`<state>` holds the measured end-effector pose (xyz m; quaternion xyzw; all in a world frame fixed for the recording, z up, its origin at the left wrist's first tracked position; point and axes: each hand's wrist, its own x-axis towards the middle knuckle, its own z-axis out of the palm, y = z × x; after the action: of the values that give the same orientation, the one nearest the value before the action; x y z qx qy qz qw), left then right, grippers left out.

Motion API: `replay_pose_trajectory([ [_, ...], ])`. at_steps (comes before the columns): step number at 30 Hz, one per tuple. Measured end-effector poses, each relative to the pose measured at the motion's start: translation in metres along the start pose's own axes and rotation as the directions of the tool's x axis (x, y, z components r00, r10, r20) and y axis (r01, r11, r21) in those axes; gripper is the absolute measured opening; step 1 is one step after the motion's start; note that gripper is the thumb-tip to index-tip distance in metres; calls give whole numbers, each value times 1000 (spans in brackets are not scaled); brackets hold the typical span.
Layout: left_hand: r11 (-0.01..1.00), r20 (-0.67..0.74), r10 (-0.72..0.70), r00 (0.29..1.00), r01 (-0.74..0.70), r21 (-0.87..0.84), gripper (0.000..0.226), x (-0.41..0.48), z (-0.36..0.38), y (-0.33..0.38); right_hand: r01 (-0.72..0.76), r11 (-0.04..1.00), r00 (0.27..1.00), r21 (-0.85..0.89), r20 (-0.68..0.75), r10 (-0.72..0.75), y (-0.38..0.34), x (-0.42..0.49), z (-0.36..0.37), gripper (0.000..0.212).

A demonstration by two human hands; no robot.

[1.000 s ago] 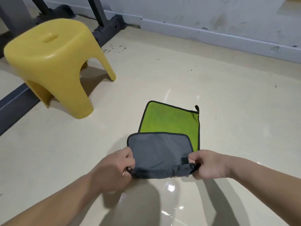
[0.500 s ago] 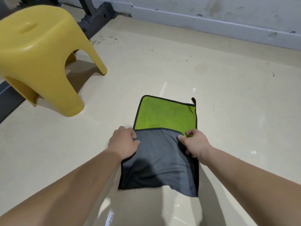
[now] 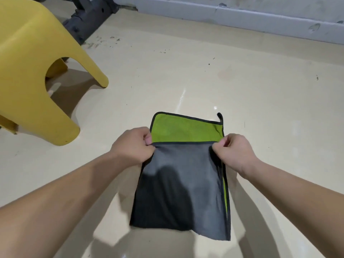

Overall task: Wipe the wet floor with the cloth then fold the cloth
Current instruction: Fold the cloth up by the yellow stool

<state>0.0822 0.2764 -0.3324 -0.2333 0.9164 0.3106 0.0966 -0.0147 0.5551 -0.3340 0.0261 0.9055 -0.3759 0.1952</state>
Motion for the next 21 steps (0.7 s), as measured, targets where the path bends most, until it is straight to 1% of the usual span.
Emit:
replay_pose_trajectory([
  [1,1000,-28,17,999,-18,-3,17,11,-6,9,-5,999,999,32,-49,6,-5,6,-5,19],
  [2,999,-50,23,999,-24,-37,17,22,-10,17,-23,997,997,73,-67,28,-10,11,-9,18],
  [4,992,-72,22,997,-30,-121,17,45,-10,28,-75,981,995,180,-44,85,-19,22,-12,10],
  [5,990,-90,25,996,-37,-137,18,55,-8,31,-92,969,995,230,-28,101,-22,27,-14,8],
  [7,987,-124,29,992,-48,-153,18,69,-2,37,-102,949,994,298,-11,110,-25,34,-16,12],
  [8,986,-123,35,992,-54,-159,24,73,0,39,-102,942,994,320,-3,109,-25,36,-18,16],
  [10,994,-51,48,998,-53,-99,55,72,4,40,-100,937,995,335,31,95,-20,36,-19,24],
  [11,996,-26,73,997,-74,-50,65,63,5,39,-66,957,998,283,34,58,-17,31,-19,27],
  [12,992,-19,124,992,-124,-24,63,50,7,35,15,988,1000,155,20,-19,-15,25,-19,25],
  [13,978,-33,207,978,-207,-12,49,32,10,29,108,994,994,6,13,-108,-12,17,-19,19],
  [14,951,-29,310,950,-310,11,29,11,13,23,179,977,984,-113,43,-175,-10,5,-19,13],
  [15,918,30,394,918,-395,43,18,-14,16,15,228,955,970,-190,129,-206,-7,-10,-18,16],
  [16,882,139,449,883,-463,89,25,-37,21,7,263,935,945,-240,260,-199,-4,-27,-15,25],
  [17,842,287,460,840,-515,160,33,-59,26,-1,300,903,903,-308,395,-165,1,-44,-10,35],
  [18,779,423,441,792,-572,258,35,-75,33,-10,369,837,850,-404,511,-127,6,-63,-2,44],
  [19,692,506,439,742,-639,336,31,-86,39,-21,470,727,795,-500,598,-103,15,-78,6,51],
  [20,624,536,468,703,-692,363,24,-92,42,-32,561,599,758,-571,646,-94,24,-89,13,50],
  [21,594,519,520,678,-724,352,16,-93,43,-42,624,499,735,-601,668,-114,33,-96,18,43],
])
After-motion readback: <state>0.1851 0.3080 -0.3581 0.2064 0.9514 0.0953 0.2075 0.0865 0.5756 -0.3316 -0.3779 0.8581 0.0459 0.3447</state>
